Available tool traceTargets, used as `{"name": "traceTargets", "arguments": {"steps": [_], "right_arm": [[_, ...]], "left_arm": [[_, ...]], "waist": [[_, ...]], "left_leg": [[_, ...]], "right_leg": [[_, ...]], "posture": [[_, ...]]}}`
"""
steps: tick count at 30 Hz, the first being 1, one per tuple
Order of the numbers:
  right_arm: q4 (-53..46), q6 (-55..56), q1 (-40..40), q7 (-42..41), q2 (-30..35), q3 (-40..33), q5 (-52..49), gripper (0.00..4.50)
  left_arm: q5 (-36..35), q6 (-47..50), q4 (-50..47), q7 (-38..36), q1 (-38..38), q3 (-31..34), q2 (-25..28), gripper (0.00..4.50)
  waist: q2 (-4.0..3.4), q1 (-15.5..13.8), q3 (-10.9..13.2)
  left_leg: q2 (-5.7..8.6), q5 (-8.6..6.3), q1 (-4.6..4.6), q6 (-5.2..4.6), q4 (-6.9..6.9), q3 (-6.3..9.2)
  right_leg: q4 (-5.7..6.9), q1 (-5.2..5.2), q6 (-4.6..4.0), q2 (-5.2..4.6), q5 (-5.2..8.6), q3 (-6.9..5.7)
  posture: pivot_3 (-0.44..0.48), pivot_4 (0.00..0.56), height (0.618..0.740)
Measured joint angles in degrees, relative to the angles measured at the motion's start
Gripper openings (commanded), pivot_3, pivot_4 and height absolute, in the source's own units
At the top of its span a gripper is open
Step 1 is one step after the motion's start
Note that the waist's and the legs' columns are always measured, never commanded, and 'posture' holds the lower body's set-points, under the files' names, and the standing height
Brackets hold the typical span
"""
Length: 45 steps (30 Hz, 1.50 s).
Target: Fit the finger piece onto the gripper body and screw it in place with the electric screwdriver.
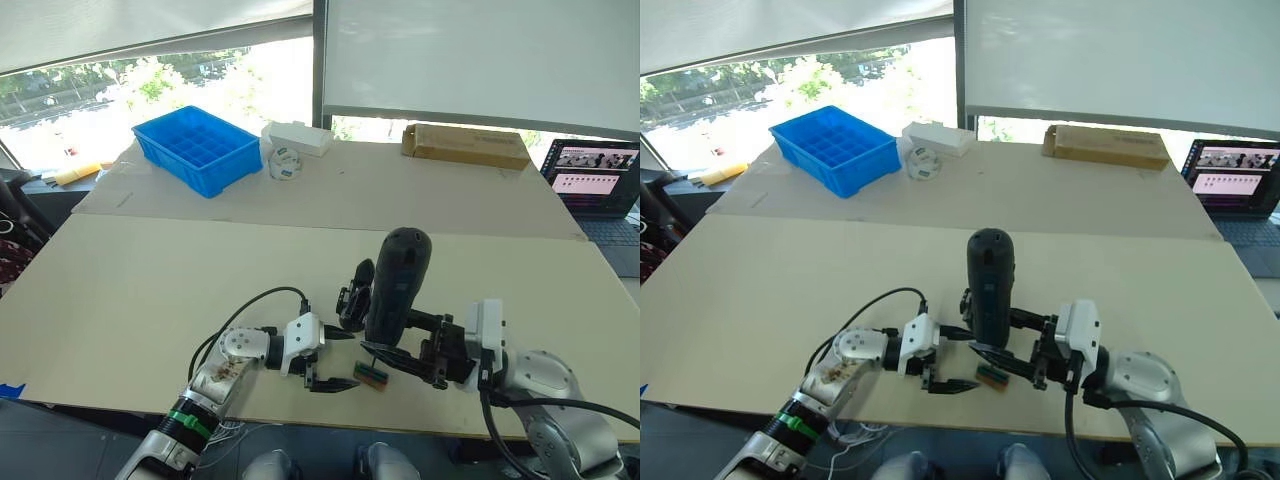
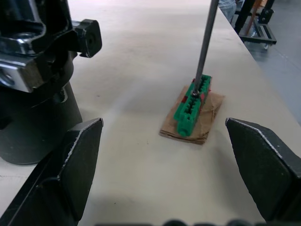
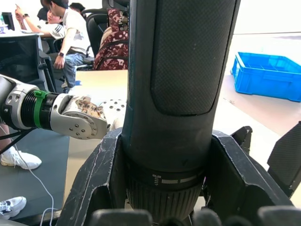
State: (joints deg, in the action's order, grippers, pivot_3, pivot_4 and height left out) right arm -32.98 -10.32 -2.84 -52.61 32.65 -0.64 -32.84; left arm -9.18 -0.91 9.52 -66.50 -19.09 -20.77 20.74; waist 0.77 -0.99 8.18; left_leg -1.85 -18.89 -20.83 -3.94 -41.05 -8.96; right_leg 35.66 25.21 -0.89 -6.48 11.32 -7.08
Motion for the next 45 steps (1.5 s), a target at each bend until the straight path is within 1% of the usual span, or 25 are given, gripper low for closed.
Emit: {"name": "traceTargets", "arguments": {"steps": [6, 11, 15, 19, 22, 28, 34, 37, 40, 43, 45], "right_arm": [[-0.6, -1.2, 1.6, 0.3, 1.1, -0.3, -1.8, 1.94], [-2.4, -2.9, 2.3, 0.9, 2.2, -1.4, -3.8, 1.94], [-4.7, -5.2, 3.1, 2.4, 3.8, -3.6, -7.0, 1.94], [-7.1, -7.4, 5.3, 4.5, 5.4, -7.0, -11.2, 1.94], [-8.1, -8.9, 6.8, 5.6, 6.7, -9.0, -13.7, 1.94], [-8.2, -12.2, 10.7, 8.1, 10.1, -13.2, -20.3, 1.94], [-7.1, -15.7, 17.6, 10.8, 14.0, -17.0, -27.5, 1.94], [-5.6, -17.0, 20.6, 12.5, 14.5, -18.6, -31.0, 1.94], [-4.1, -18.6, 23.2, 14.2, 14.7, -18.5, -33.3, 1.94], [-1.9, -19.9, 27.9, 15.9, 14.6, -18.2, -35.2, 1.94], [-1.0, -20.4, 30.3, 16.2, 14.6, -17.5, -35.9, 1.94]], "left_arm": [[-0.7, 0.5, -0.2, -1.2, 0.0, 0.3, 0.9, 4.41], [-3.1, 0.8, -0.5, -3.6, 0.3, 1.0, 2.4, 4.41], [-7.4, 1.0, -0.9, -7.6, 1.9, 3.8, 5.1, 4.41], [-14.0, 1.8, -5.6, -13.5, 3.9, 7.1, 7.9, 4.41], [-16.9, 2.3, -8.4, -14.7, 4.0, 9.8, 9.1, 4.41], [-22.9, 7.1, -12.2, -13.1, 2.7, 14.3, 9.2, 4.41], [-26.6, 10.9, -13.9, -11.6, -0.3, 18.0, 9.4, 4.41], [-27.9, 12.2, -13.9, -10.2, -1.9, 19.7, 9.1, 4.41], [-29.1, 13.1, -13.8, -8.7, -3.4, 20.9, 8.6, 4.41], [-29.0, 13.5, -12.7, -7.5, -3.9, 21.2, 8.1, 4.41], [-27.7, 13.2, -11.0, -7.0, -3.9, 21.2, 8.0, 4.41]], "waist": [[0.00, 0.3, 0.0], [0.00, 0.4, 0.0], [0.00, 0.4, 0.0], [0.01, 0.2, 0.1], [-0.01, 0.0, 0.1], [0.01, 0.2, 0.1], [0.02, 0.3, 0.1], [0.06, 0.3, 0.1], [0.05, 0.3, 0.1], [0.06, 0.3, 0.1], [0.05, 0.3, 0.1]], "left_leg": [[-0.01, 0.01, 0.00, 0.01, 0.06, 0.00], [-0.04, 0.12, -0.05, 0.21, 0.14, 0.01], [-0.04, 0.16, -0.30, 0.27, 0.11, 0.01], [-0.01, 0.17, -0.46, 0.28, 0.05, 0.01], [0.03, 0.17, -0.47, 0.27, 0.04, 0.01], [0.05, 0.17, -0.47, 0.27, 0.03, 0.00], [0.05, 0.18, -0.45, 0.29, 0.02, -0.02], [0.06, 0.19, -0.44, 0.30, 0.01, -0.03], [0.07, 0.20, -0.44, 0.31, 0.01, -0.06], [0.10, 0.20, -0.40, 0.31, 0.01, -0.13], [0.10, 0.21, -0.36, 0.32, 0.03, -0.19]], "right_leg": [[0.00, 0.04, -0.02, 0.02, 0.01, 0.00], [0.02, 0.14, -0.11, 0.06, 0.05, -0.01], [0.07, 0.40, -0.15, 0.06, 0.05, -0.03], [0.11, 0.55, -0.15, 0.05, 0.05, -0.06], [0.08, 0.52, -0.13, 0.06, 0.04, -0.06], [0.08, 0.50, -0.09, 0.30, 0.03, -0.04], [0.09, 0.48, -0.09, 0.39, 0.03, -0.02], [0.10, 0.46, -0.09, 0.41, 0.03, -0.02], [0.11, 0.46, -0.09, 0.42, 0.02, -0.03], [0.11, 0.45, -0.07, 0.45, 0.02, -0.06], [0.12, 0.45, -0.07, 0.50, 0.02, -0.06]], "posture": [[0.000, 0.150, 0.740], [0.000, 0.150, 0.740], [0.000, 0.150, 0.740], [0.000, 0.150, 0.740], [0.000, 0.150, 0.740], [0.000, 0.150, 0.740], [0.000, 0.150, 0.740], [0.000, 0.150, 0.740], [0.000, 0.150, 0.740], [0.000, 0.150, 0.740], [0.000, 0.150, 0.740]]}}
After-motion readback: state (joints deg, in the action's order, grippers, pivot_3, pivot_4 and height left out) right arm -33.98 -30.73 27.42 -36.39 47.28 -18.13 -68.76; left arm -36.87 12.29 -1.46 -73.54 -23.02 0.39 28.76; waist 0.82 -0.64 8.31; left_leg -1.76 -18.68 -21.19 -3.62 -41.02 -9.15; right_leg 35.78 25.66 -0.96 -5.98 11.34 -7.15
